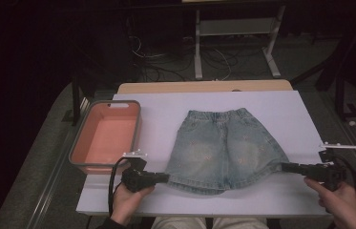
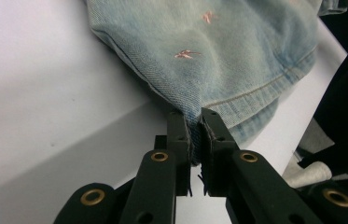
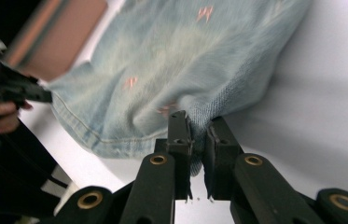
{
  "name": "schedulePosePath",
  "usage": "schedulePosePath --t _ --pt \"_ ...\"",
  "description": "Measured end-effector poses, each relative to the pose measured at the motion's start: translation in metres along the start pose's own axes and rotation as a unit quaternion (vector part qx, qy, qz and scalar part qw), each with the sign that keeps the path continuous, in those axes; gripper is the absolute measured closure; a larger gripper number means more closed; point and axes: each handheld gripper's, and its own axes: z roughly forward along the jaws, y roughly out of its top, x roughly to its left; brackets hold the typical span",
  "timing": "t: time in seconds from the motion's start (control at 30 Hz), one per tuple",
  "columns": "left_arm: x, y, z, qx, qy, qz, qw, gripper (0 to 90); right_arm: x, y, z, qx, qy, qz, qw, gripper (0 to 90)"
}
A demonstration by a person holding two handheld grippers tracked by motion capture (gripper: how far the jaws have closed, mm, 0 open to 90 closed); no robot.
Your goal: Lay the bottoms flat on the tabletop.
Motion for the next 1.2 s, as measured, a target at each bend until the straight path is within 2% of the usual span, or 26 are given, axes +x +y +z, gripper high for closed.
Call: schedulePosePath --t 0.17,0.27,0.33,0.4,0.53,0.8,1.07,1.2 --pt "0.0 0.001 -0.009 -0.017 -0.007 -0.002 0.9998 83.5 -0.005 -0.001 -0.014 -0.017 0.01 0.01 0.9998 81.5" --pt "0.0 0.002 -0.016 -0.035 -0.003 0.002 0.9994 83.5 -0.005 0.0 -0.021 -0.033 0.024 0.015 0.9991 81.6" --pt "-0.001 0.003 -0.02 -0.039 -0.004 0.008 0.9992 83.5 -0.004 0.0 -0.024 -0.038 0.031 0.012 0.9987 81.6" --pt "-0.002 0.002 -0.021 -0.036 -0.003 0.012 0.9993 83.5 -0.003 0.0 -0.025 -0.033 0.031 0.008 0.9989 81.6" --pt "-0.003 -0.001 -0.02 -0.025 -0.005 0.014 0.9996 83.5 -0.003 -0.005 -0.023 -0.009 0.034 0.017 0.9992 81.6" --pt "-0.006 -0.009 -0.019 0.002 0.0 0.025 0.9997 83.6 -0.011 -0.019 -0.022 0.031 0.017 0.025 0.9991 81.6" --pt "-0.009 -0.015 -0.016 0.03 0.006 0.039 0.9988 83.6 -0.018 -0.025 -0.013 0.057 0.0 0.025 0.998 81.6" --pt "-0.005 -0.016 -0.013 0.034 0.005 0.035 0.9988 83.4 -0.019 -0.026 -0.01 0.062 -0.001 0.024 0.9978 81.3"
